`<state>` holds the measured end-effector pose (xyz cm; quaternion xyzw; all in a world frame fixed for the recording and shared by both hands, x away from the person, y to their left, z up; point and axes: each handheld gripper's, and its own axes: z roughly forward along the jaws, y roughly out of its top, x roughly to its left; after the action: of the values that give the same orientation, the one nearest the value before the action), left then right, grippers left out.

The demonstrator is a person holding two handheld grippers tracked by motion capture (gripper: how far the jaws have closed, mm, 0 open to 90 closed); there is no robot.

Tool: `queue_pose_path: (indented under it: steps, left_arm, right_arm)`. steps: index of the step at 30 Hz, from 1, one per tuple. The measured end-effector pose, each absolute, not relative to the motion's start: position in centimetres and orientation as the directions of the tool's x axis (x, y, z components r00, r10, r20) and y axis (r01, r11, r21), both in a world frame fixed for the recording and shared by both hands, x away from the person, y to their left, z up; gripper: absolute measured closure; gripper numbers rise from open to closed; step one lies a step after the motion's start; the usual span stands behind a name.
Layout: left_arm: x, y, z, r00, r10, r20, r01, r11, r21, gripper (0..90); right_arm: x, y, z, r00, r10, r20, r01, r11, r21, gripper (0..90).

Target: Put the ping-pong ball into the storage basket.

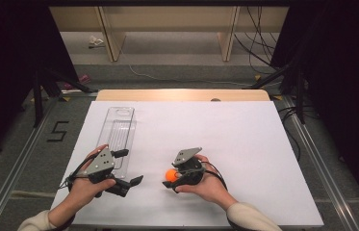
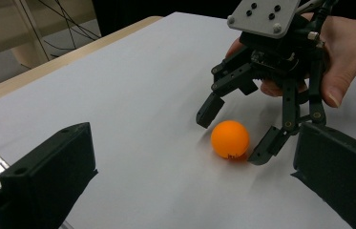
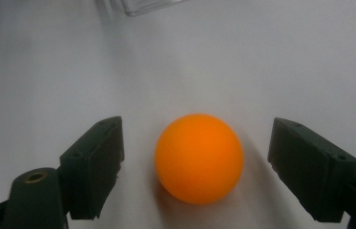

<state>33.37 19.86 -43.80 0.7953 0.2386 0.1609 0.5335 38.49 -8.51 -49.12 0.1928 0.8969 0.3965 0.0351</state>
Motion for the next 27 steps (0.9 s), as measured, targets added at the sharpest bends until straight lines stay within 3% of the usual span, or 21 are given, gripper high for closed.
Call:
queue_pose_path:
  steps: [27]
  left_arm:
    - [33.36,19.86,-43.8,0.835,0.551,0.001,0.207,-0.316,0.926,0.0]
  right_arm:
    - [38.58,-8.3,-49.47,-0.925,0.374,0.072,0.313,0.641,0.701,43.8]
